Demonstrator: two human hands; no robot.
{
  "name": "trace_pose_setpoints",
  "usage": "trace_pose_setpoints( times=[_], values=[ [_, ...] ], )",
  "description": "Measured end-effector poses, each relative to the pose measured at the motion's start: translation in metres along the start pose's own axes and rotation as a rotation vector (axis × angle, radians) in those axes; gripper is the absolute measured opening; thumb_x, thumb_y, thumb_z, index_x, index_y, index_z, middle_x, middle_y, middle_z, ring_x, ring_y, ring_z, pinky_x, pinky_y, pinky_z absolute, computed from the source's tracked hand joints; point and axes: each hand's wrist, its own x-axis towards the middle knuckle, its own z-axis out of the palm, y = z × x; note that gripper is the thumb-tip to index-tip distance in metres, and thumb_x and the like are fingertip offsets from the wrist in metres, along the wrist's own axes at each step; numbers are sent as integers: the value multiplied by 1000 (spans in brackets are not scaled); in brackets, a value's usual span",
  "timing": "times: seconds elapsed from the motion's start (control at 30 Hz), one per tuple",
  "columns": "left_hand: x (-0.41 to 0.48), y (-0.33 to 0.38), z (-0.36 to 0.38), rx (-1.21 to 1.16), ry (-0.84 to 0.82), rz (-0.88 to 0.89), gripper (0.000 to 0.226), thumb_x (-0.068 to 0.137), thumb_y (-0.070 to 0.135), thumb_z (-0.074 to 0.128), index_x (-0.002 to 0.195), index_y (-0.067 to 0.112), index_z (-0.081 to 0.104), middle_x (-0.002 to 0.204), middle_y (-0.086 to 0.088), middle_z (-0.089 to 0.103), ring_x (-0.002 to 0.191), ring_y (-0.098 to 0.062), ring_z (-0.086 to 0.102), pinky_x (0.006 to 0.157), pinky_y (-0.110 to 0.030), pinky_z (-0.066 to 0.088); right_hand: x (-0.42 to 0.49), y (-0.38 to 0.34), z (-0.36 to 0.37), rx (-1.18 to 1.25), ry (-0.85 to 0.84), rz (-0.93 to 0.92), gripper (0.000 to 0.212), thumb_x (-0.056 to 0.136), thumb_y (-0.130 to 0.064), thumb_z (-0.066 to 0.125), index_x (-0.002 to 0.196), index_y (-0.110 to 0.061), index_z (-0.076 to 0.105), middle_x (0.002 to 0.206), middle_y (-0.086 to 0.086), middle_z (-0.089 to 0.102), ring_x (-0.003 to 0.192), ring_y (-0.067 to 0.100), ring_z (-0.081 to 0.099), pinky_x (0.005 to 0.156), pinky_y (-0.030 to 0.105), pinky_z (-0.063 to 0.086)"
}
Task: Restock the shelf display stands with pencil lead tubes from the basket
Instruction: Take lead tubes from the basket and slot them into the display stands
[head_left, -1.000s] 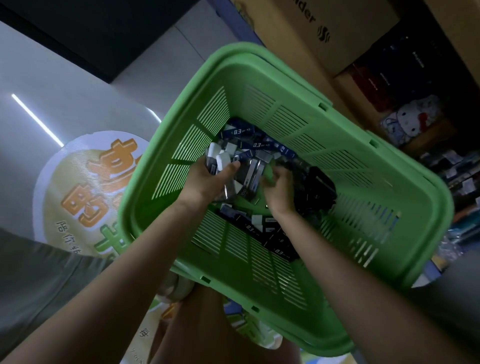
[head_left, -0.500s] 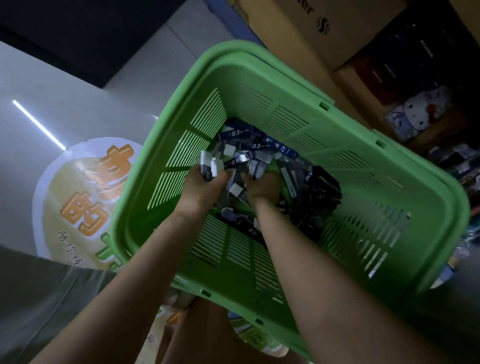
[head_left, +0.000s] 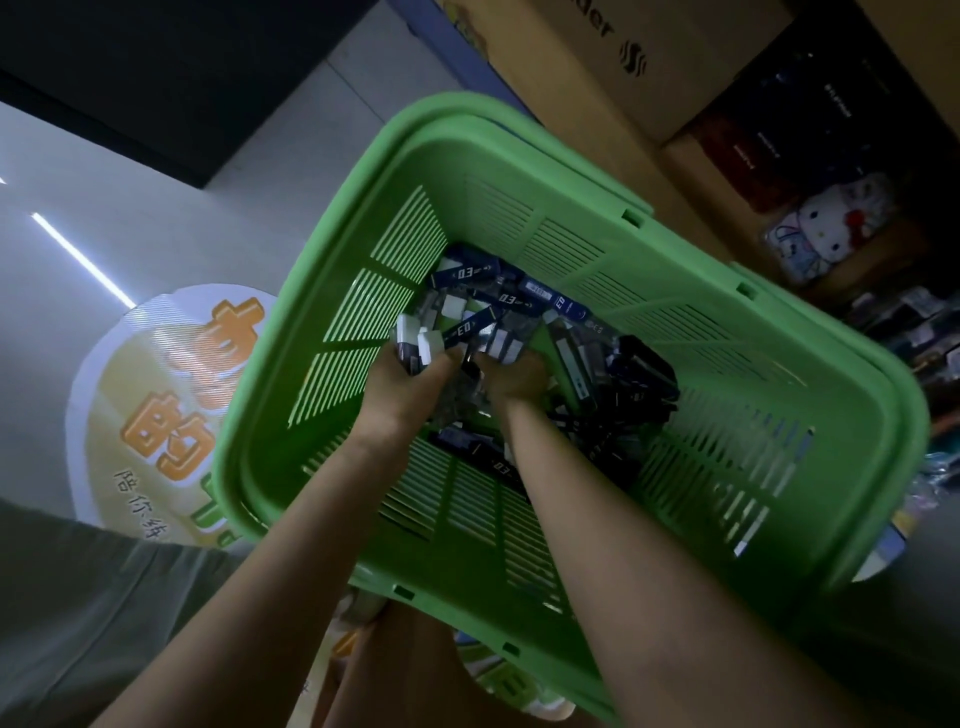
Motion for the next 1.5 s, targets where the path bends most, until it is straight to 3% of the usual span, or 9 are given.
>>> trace_pose_setpoints(
  times=[0.13,0.3,0.53,0.67,0.77,0.83,1.03,1.23,1.5],
  values=[
    [-2,0,-4,11,1,-21,6,90,13,59,85,15,57,85,-8,64,78,-22,62,66,-29,52,-6,-4,-9,-100,-149,71,56,93,-27,60,136,5,43,140,19,48,125,33,49,97,38,45],
    [-7,2,-6,-93,27,-95,11,88,8,60,84,17,56,83,-4,64,73,-18,60,65,-28,49,-20,-8,-32,-229,-289,159,53,100,-24,46,140,8,32,142,17,44,128,28,46,94,30,41],
    [-28,5,-10,-57,21,-62,14,86,0,58,79,10,52,66,-6,57,52,-15,54,42,-20,45,-49,-10,-74,-308,-414,101,44,96,-30,55,126,2,52,126,16,58,108,27,58,86,34,49],
    [-48,4,-7,-91,-31,-47,12,87,0,59,88,8,50,69,-8,58,56,-18,55,50,-27,48,-75,-25,-104,-352,-461,-53,22,96,-18,53,108,-2,62,108,14,64,96,27,62,69,26,46],
    [-63,7,-2,-128,-16,-21,17,85,3,64,96,3,52,75,-13,59,51,-16,55,41,-23,46,-100,-39,-119,-364,-488,-209,16,96,-16,54,83,-8,60,105,20,67,99,35,63,87,38,49],
    [-75,11,2,-171,-14,7,15,86,4,64,95,3,52,72,-13,58,42,-13,54,36,-18,41,-117,-46,-126,-389,-491,-328,16,94,-20,56,90,-5,62,102,17,69,97,33,64,91,44,50],
    [-116,34,9,-289,-51,131,28,83,12,70,106,0,58,76,-12,65,52,-18,62,49,-27,49,-173,-64,-159,-305,-430,-586,21,91,-19,61,106,-5,65,97,12,70,93,25,66,78,30,49],
    [-169,60,13,-270,-168,285,17,86,12,67,93,7,53,70,-9,64,47,-17,56,47,-27,48,-214,-73,-205,-278,-449,-751,19,89,-21,64,103,-8,63,96,16,70,88,28,68,82,41,53],
    [-231,101,41,-215,-88,516,17,84,12,70,82,13,53,64,-2,56,50,-14,49,48,-24,44,-277,-76,-291,-444,-159,-964,20,98,-36,46,93,-18,54,65,4,65,43,18,59,46,28,48]
  ],
)
